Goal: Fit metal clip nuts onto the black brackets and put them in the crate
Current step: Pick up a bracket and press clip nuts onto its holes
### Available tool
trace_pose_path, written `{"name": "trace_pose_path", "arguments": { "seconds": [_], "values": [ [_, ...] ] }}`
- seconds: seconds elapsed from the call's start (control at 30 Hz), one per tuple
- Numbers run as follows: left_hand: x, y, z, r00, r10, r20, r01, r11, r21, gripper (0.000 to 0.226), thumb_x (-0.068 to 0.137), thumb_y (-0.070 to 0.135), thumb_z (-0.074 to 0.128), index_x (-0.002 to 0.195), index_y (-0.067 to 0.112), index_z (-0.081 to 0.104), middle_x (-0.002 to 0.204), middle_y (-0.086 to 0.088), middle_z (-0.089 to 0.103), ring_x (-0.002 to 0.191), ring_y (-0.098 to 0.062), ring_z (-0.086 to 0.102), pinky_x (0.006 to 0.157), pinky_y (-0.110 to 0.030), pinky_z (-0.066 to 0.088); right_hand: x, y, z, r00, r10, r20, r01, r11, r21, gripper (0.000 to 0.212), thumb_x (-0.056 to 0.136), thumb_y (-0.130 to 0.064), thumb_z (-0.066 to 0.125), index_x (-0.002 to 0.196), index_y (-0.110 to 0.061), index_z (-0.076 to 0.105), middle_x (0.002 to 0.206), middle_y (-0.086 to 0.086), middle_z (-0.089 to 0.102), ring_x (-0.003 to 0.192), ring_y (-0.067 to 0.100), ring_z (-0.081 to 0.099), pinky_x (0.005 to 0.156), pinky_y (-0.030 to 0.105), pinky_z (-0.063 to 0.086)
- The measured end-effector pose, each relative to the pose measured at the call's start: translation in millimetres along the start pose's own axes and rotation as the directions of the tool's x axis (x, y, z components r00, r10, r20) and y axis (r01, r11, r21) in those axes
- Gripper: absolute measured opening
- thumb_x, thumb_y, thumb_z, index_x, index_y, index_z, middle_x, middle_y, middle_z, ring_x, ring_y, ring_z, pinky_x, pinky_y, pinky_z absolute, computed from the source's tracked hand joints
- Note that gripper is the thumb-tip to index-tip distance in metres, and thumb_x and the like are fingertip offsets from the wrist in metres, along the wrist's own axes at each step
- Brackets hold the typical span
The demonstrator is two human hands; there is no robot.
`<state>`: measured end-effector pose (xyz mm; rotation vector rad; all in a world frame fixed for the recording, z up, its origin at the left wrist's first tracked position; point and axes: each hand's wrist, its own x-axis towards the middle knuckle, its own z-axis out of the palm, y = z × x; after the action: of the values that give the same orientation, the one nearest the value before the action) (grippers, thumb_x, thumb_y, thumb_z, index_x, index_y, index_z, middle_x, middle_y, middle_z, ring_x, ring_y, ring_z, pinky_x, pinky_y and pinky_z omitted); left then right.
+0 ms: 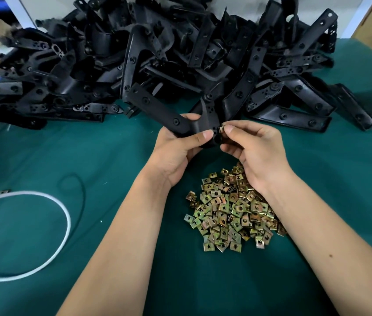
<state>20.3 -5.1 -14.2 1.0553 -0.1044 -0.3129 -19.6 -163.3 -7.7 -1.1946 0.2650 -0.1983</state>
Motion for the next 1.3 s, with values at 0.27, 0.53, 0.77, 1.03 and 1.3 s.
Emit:
{"name": "trace_pose_path", "arguments": {
  "seconds": [0.27,0.53,0.77,1.03,1.3],
  "values": [
    [-0.9,-0.7,0.4,1.000,0.006,0.015,-0.006,1.000,0.006,0.042,0.067,-0.001,0.080,0.103,0.013,0.063,0.093,-0.009,0.077,0.086,-0.022,0.075,0.073,-0.029,0.060,0.3,2.1,-2.3,1.000,-0.012,0.007,0.012,0.999,-0.031,0.011,0.091,0.004,0.070,0.089,-0.004,0.078,0.082,0.005,0.076,0.077,0.015,0.072,0.064,0.024,0.058],
    [-1.0,-1.2,-2.3,0.998,-0.005,0.058,0.004,1.000,0.012,0.042,0.069,-0.001,0.077,0.106,0.012,0.061,0.094,-0.009,0.075,0.087,-0.023,0.074,0.077,-0.032,0.061,1.1,-2.0,-6.4,0.998,0.023,0.064,-0.020,0.998,-0.055,0.009,0.090,0.004,0.071,0.089,-0.003,0.078,0.086,0.011,0.075,0.080,0.019,0.071,0.065,0.024,0.058],
    [-0.9,-1.8,-1.3,0.998,-0.007,0.066,0.007,1.000,0.015,0.040,0.070,0.000,0.076,0.104,0.015,0.061,0.093,-0.007,0.074,0.086,-0.023,0.072,0.081,-0.038,0.063,3.3,-3.8,-6.5,0.997,0.018,0.075,-0.016,1.000,-0.020,0.022,0.088,0.008,0.071,0.103,-0.008,0.075,0.083,0.010,0.073,0.082,0.023,0.070,0.082,0.037,0.062],
    [-2.0,-1.7,-0.4,0.993,-0.048,0.105,0.047,0.999,0.008,0.042,0.070,-0.003,0.074,0.106,0.015,0.060,0.098,-0.010,0.073,0.087,-0.024,0.073,0.079,-0.036,0.061,2.7,-9.3,-10.0,0.989,0.009,0.147,0.007,0.994,-0.113,0.027,0.085,0.007,0.072,0.107,-0.010,0.070,0.081,0.011,0.065,0.083,0.022,0.066,0.084,0.034,0.055],
    [-5.0,-1.1,3.6,0.997,-0.041,0.063,0.039,0.999,0.035,0.045,0.068,-0.001,0.077,0.105,0.014,0.058,0.094,-0.009,0.074,0.084,-0.022,0.073,0.078,-0.035,0.062,3.4,-7.6,-12.2,0.983,-0.031,0.179,0.069,0.976,-0.206,0.022,0.083,0.000,0.078,0.098,-0.015,0.074,0.083,0.010,0.066,0.087,0.026,0.063,0.094,0.043,0.050]
  ]
}}
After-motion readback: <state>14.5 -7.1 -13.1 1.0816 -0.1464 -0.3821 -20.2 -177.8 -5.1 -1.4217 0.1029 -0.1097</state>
